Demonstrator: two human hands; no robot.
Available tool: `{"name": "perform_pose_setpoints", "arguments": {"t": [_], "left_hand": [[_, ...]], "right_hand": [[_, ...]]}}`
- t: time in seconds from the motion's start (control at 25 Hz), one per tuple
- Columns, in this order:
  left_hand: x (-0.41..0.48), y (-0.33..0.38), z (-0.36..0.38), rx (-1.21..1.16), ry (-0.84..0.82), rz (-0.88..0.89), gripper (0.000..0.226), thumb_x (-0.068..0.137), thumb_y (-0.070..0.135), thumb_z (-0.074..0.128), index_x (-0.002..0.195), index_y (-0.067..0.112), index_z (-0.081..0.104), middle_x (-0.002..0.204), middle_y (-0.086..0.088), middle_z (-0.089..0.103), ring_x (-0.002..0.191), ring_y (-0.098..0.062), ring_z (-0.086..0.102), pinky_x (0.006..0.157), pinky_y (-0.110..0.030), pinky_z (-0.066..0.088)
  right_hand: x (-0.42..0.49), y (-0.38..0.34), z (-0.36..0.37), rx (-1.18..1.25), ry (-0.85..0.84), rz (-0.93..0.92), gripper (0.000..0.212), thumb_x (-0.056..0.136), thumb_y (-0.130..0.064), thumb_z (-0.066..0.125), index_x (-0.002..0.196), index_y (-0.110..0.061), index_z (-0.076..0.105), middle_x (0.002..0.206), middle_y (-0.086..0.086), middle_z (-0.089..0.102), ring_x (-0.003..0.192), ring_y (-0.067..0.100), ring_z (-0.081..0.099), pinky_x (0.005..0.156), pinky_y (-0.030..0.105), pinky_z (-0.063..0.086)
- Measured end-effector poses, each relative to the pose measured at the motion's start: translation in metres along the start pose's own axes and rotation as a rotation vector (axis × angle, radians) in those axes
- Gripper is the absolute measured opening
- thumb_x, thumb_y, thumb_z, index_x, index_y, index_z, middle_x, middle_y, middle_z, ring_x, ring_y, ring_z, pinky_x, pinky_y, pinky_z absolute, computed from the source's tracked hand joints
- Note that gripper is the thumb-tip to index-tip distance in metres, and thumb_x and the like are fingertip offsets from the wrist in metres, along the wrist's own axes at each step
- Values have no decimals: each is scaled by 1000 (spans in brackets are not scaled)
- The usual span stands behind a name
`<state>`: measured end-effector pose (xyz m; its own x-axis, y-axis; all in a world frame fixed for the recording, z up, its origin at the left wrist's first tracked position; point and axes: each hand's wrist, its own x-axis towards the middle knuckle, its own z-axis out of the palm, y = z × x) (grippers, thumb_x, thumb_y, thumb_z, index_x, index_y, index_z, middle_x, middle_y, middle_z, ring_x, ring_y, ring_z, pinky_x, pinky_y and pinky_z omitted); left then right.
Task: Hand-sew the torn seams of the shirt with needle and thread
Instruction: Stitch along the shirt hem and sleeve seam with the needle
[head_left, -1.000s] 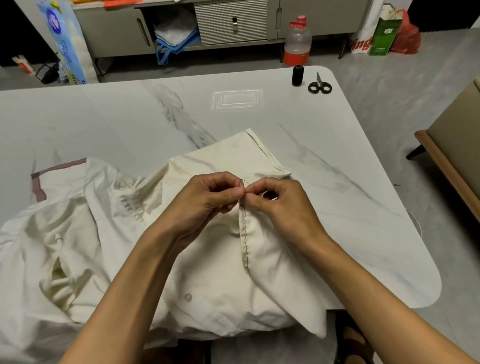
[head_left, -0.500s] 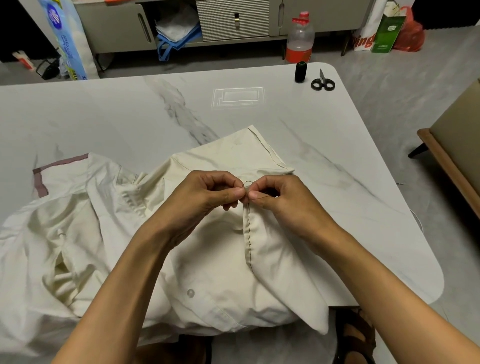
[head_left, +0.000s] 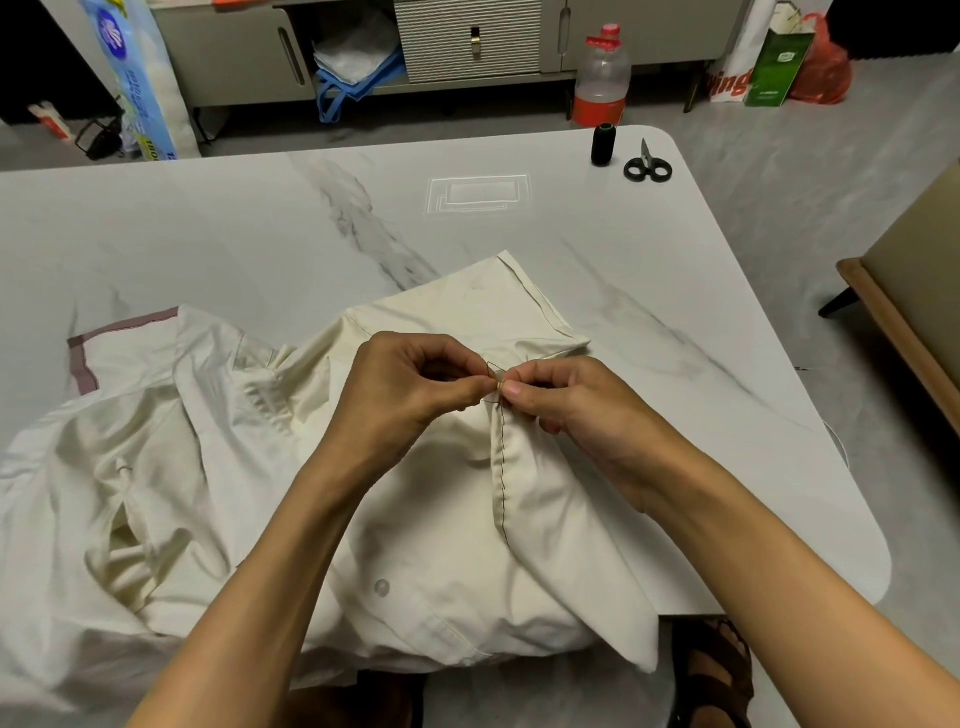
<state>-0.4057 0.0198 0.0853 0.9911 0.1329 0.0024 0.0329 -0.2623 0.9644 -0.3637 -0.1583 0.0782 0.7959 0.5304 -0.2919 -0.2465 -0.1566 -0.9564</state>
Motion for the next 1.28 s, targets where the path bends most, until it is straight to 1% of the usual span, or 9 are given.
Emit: {"name": "perform_pose_setpoints", "arguments": {"t": [0.16,0.28,0.44,0.72,0.84,0.96,1.08,1.16,1.28], "left_hand": [[-1,-3,6,86,84,106,9,78,-1,79,77,8,77,69,-3,73,62,-22,68,57,-26,53],[-1,-5,10,99,130,159,11,79,-3,78,78,8,77,65,-2,71,57,-21,67,51,-25,49],[-1,-6,11,57,138,177,10,80,-4,77,81,6,77,65,-3,71,56,-22,67,51,-26,49],[0,-6,9,-16,109,196,14,81,-8,72,82,5,77,68,-5,73,58,-19,65,52,-25,47],[1,-6,10,-58,117,194,14,81,-8,73,81,6,76,67,-4,72,57,-17,64,52,-24,46],[1,-6,11,-75,107,192,14,82,-6,74,81,7,76,68,-4,72,58,-18,64,52,-24,46],[1,-6,10,-104,103,186,12,82,-6,73,81,6,75,69,-7,72,59,-20,64,52,-25,46],[2,-6,10,-127,104,182,11,82,-6,74,81,5,75,69,-8,71,59,-21,64,53,-26,46],[1,-4,10,-170,104,175,9,81,-5,74,80,4,75,70,-9,71,59,-21,63,52,-26,46]], "right_hand": [[0,-1,1,102,4,32,12,92,-16,63,88,-17,74,82,-2,61,74,6,49,70,24,33],[1,-1,1,124,15,28,20,88,-4,58,88,-16,74,89,0,67,84,11,51,73,28,34],[0,-1,0,138,53,0,38,79,9,49,80,-18,76,95,-1,75,80,5,56,74,26,34],[-2,0,1,136,65,-62,41,80,11,49,78,-16,80,95,9,76,81,9,57,78,30,36],[-1,1,0,97,32,-50,37,81,10,52,94,-11,79,98,7,76,80,4,57,77,28,34],[0,1,0,66,15,-55,33,83,7,57,104,-8,76,100,2,76,86,1,62,72,16,38],[-2,0,-1,103,72,-86,20,86,-2,65,101,-7,76,98,4,77,98,12,69,84,15,48],[-4,-2,-1,137,142,-120,12,84,-9,71,94,-7,78,89,6,77,87,12,70,83,20,51],[-5,-4,0,142,205,-169,7,82,-6,74,87,-2,77,78,5,76,73,6,68,67,12,49]]}}
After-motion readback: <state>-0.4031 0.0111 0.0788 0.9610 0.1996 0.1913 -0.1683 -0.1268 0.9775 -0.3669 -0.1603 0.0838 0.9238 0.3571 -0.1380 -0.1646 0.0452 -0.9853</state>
